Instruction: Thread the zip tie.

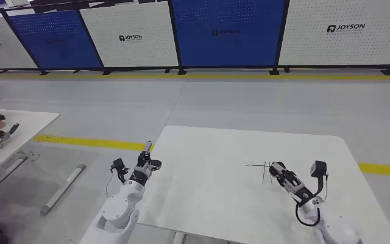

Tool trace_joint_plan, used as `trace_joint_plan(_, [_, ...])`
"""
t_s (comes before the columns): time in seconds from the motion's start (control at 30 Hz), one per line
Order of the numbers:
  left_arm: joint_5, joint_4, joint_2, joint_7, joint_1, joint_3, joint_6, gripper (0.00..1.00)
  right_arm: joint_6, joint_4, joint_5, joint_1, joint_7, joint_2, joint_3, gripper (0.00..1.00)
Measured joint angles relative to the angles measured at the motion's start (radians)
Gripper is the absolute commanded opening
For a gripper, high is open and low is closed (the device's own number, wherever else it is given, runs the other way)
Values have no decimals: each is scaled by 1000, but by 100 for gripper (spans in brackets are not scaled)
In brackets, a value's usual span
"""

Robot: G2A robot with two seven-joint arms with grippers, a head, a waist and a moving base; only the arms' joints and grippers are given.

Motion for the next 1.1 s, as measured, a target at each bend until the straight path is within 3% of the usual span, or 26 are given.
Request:
trace_joint_plan(0.23, [0,0,0,0,0,0,0,100,96,-5,-41,-9,-82,-13,-39,0])
trace_joint_plan(0.47, [0,0,0,0,0,0,0,100,100,-6,-35,-8,-71,-14,-43,0])
trace_joint_plan(0.57, [30,-7,-1,-2,-12,10,-27,100,100,-6,-36,-8,-71,-14,-43,0])
trace_joint_plan(0.73, [113,-36,-8,-20,-37,86,-53,100,100,-6,-36,-8,-71,-14,-43,0])
trace_joint_plan(0.9, [216,-17,-10,-103,-62,178,-38,100,100,-6,-36,-8,-71,-14,-43,0])
trace_joint_plan(1.0, [308,3,-7,-147,-64,206,-21,100,100,-6,-36,-8,-71,-14,-43,0])
trace_joint_plan(1.1, [324,4,-8,-126,-64,208,-22,100,100,-6,-36,-8,-71,-14,-43,0])
